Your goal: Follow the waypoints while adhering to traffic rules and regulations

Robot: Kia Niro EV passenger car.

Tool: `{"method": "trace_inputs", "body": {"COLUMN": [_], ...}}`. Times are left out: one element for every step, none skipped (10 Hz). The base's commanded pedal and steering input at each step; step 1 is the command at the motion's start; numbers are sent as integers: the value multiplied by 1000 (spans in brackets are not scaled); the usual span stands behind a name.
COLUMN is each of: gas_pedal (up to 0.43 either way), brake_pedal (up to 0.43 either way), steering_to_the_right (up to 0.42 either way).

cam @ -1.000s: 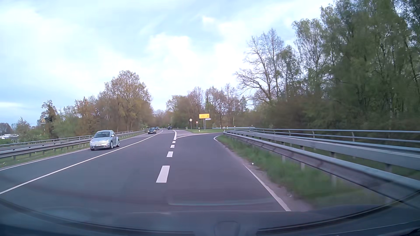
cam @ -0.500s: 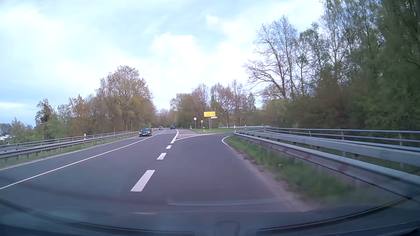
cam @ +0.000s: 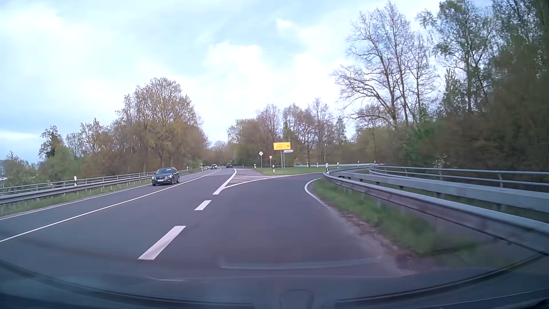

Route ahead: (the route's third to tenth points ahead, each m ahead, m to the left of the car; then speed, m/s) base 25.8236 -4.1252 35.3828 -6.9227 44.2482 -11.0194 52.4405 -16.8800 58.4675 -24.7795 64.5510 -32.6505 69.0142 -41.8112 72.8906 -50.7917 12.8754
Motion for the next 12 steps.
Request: {"method": "trace_inputs", "body": {"gas_pedal": [0, 0, 0, 0, 0, 0, 0, 0, 0, 0, 0, 0], "brake_pedal": [0, 0, 0, 0, 0, 0, 0, 0, 0, 0, 0, 0], "steering_to_the_right": [-10, -7, -4, 0, 5, 12, 19, 23, 28, 34, 41, 48]}}
